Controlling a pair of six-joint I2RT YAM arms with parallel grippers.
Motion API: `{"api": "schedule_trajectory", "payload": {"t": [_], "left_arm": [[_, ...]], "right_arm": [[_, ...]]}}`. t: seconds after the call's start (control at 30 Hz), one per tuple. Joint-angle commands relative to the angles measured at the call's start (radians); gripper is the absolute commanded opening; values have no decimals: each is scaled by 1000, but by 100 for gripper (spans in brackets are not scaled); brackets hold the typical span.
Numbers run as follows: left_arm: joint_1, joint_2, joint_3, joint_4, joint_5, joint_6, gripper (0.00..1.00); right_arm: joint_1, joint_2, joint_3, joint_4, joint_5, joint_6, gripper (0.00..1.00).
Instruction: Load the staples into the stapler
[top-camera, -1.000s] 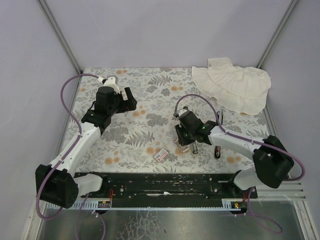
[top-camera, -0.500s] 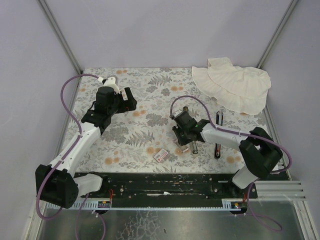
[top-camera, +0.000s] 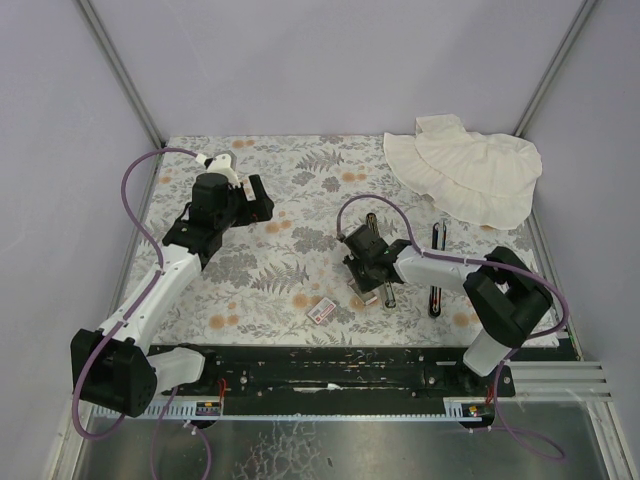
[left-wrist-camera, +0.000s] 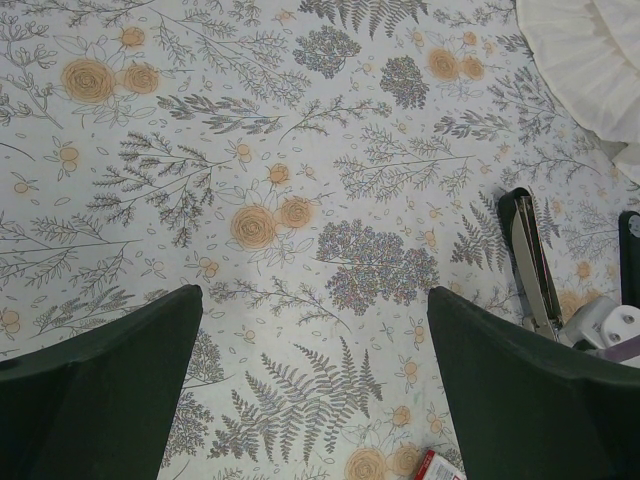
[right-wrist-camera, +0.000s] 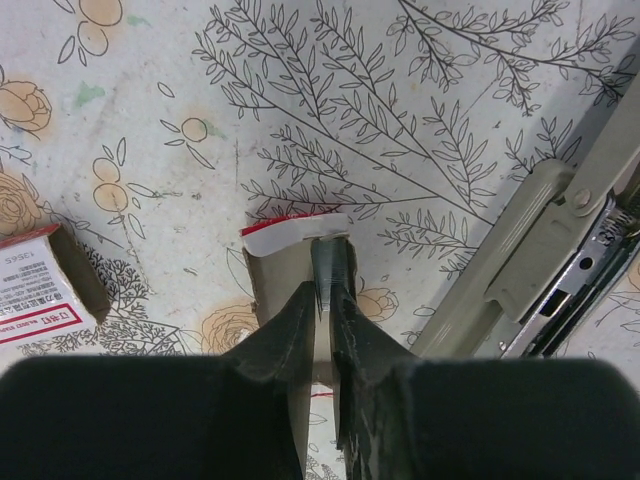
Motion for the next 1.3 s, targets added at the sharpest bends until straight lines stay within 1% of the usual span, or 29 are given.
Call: {"api": "schedule_trajectory", "payload": {"t": [0.0,0.07,0.17,0.33,0.47,0.6,0.67,0.77,0.83,0.9,0.97,1.07,1.17,1.27], "left_arm": [[0,-14,-2,19,-21,12,94],[0,-15,-2,19,-23,13,94],[0,-18,-1,17,-29,15,94],[0,-42,-12,31,-36,15,94],[0,-69,-29,46,-43,15,94],[0,-80,-33,60,-39,19,94],[0,-81,-34,62,-23,15,94],[0,-85,-34,63,25,-18,94],[0,-112,-55,90,126,-68,94],[-1,-151,-106,162,255,-142,93],[-4,-192,-168,268,392,-239,92],[-11,-232,-235,416,562,-331,92],[-35,-238,-236,457,666,-371,92],[-115,-231,-222,473,694,-380,92]], "right_arm": [[9,-3,36,15,32,-21,16],[9,23,35,18,30,-20,13],[9,32,32,27,20,-14,1],[-3,7,30,57,-70,12,0],[-59,-72,12,110,-236,58,0],[-157,-146,-31,196,-448,125,0],[-200,-170,-45,232,-552,156,0],[-232,-206,-52,252,-679,170,0],[-242,-240,-65,295,-764,191,0],[-249,-285,-91,369,-846,233,0],[-250,-331,-121,461,-905,290,0],[-254,-385,-155,596,-953,379,0],[-256,-417,-177,738,-1010,475,0],[-256,-438,-193,892,-1049,576,0]]}}
